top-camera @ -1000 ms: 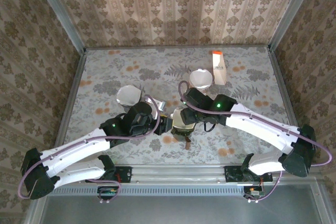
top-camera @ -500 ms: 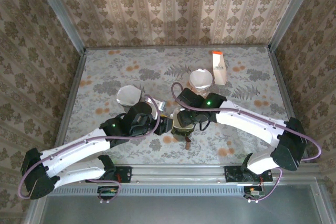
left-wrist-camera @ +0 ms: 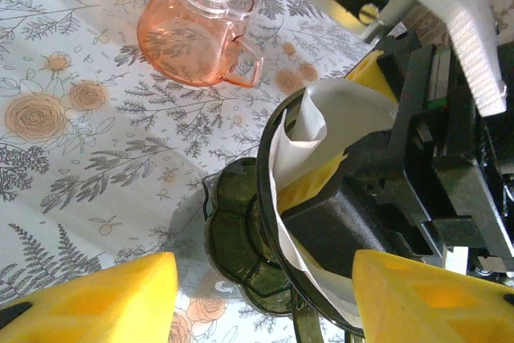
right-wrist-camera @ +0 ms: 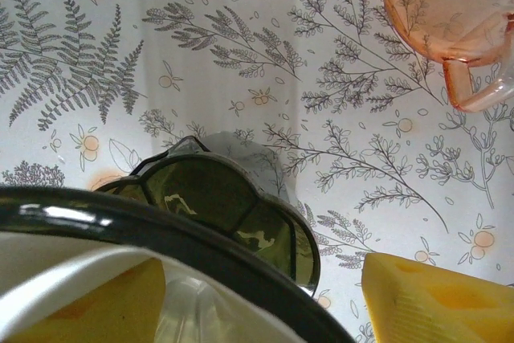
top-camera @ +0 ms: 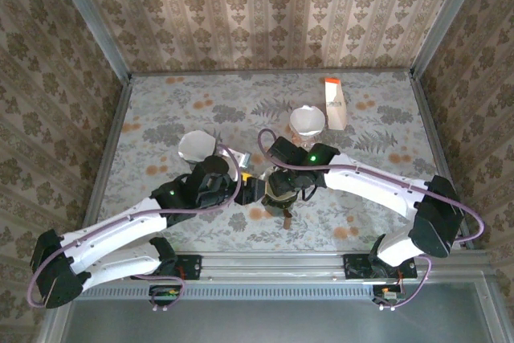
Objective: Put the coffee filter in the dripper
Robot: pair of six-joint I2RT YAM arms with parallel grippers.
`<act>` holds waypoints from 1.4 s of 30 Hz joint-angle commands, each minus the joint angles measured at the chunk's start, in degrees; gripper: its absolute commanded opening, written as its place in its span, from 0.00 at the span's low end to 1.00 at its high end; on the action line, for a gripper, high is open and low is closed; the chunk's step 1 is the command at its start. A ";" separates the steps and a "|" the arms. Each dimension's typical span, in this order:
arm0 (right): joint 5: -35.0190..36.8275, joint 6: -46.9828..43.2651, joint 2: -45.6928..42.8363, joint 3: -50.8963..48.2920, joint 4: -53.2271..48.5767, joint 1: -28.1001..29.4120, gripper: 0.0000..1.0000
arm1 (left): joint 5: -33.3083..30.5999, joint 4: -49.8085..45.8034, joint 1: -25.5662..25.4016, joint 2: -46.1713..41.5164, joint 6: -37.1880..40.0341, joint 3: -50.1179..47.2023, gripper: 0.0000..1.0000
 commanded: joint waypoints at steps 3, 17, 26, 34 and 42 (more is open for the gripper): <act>-0.66 0.41 0.86 -1.67 1.10 -0.33 0.68 | 1.59 2.94 0.53 -0.04 -1.44 -0.80 0.66; -0.75 0.76 0.95 -2.41 1.93 -0.36 0.67 | 2.25 2.68 0.63 2.08 -1.43 -0.79 0.55; -0.40 1.27 0.34 -3.36 2.46 -0.40 0.68 | 1.13 2.07 0.72 0.66 -1.99 -1.41 0.61; -0.40 1.29 0.07 -3.25 2.55 -0.42 0.68 | 0.61 1.57 1.00 -0.93 -1.97 -1.19 0.63; -0.56 1.55 -0.19 -3.12 2.90 -0.35 0.68 | 1.01 2.07 2.13 -1.65 -2.93 -2.53 0.58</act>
